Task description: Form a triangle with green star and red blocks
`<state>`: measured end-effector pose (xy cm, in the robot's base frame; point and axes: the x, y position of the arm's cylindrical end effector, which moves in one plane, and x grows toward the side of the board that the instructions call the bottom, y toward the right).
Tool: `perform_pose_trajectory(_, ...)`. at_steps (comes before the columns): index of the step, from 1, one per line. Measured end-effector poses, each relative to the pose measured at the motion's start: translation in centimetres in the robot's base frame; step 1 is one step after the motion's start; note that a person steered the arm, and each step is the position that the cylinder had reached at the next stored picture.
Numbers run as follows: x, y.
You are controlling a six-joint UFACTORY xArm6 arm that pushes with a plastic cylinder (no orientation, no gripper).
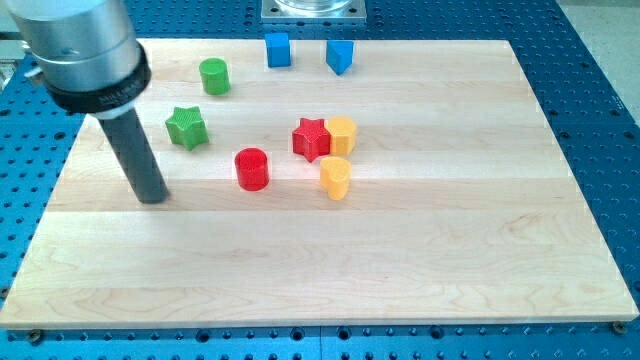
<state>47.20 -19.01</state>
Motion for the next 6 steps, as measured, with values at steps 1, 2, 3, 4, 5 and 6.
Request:
perform_pose_trajectory(1, -3.9, 3.3)
perform_pose_trajectory(2, -6.4, 4.7)
perform_pose_trajectory(3, -6.4, 6.9)
perform_pose_trajectory(4, -6.4, 12.7)
perform_pose_trajectory(5, -5.9, 15.0)
perform_pose_trajectory(6, -3.4, 15.1)
